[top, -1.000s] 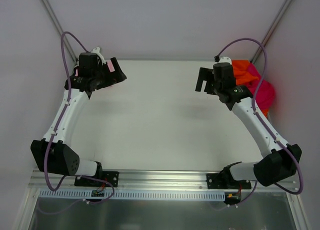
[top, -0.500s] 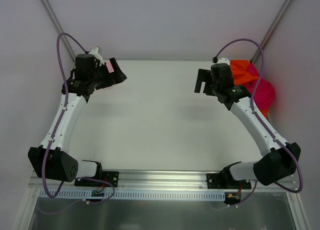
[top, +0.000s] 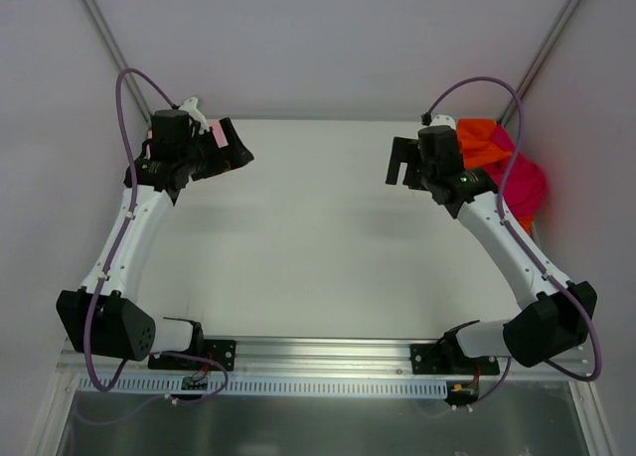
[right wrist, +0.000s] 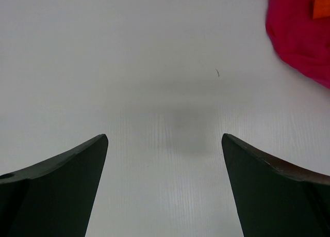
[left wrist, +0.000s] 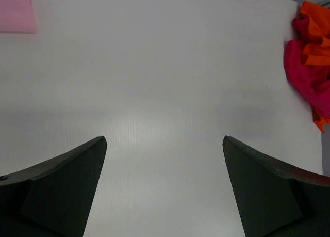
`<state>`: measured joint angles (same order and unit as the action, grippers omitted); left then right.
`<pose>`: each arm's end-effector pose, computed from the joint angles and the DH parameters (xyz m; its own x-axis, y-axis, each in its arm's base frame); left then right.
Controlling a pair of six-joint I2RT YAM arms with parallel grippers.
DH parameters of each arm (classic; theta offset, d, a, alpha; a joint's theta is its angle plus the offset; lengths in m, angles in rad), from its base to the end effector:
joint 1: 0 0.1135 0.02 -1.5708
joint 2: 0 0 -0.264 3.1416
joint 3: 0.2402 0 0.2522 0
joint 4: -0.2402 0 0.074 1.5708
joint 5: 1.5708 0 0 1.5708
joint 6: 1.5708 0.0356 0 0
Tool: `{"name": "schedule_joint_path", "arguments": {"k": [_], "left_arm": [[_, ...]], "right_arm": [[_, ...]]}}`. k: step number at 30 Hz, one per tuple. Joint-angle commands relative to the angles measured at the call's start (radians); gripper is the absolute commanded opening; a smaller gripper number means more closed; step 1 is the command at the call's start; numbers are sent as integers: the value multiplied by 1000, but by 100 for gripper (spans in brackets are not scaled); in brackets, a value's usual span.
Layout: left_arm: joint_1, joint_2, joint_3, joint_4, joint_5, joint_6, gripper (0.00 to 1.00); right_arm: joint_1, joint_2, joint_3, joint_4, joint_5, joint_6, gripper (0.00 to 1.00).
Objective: Fold and stack the t-shirts
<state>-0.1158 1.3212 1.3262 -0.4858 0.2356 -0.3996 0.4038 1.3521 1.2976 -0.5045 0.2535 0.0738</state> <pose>0.2928 -0.0424 0.3803 -0.5469 -0.3172 -0.7748 0.1142 0.8885 -0.4444 0.2817 0.1107 0.3603 -0.5000 -0.1360 -0.8553 -0.1484 0.9864 -0.0701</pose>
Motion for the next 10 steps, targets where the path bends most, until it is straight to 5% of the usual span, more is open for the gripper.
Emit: {"name": "schedule_joint_path", "arguments": {"k": [1, 10], "left_arm": [[15, -42, -13, 29, 31, 22, 99], [19, -66, -73, 72, 39, 5, 99]], "right_arm": [[7, 2, 11, 34, 4, -6, 100], [7, 4, 2, 23, 16, -22, 100]]}}
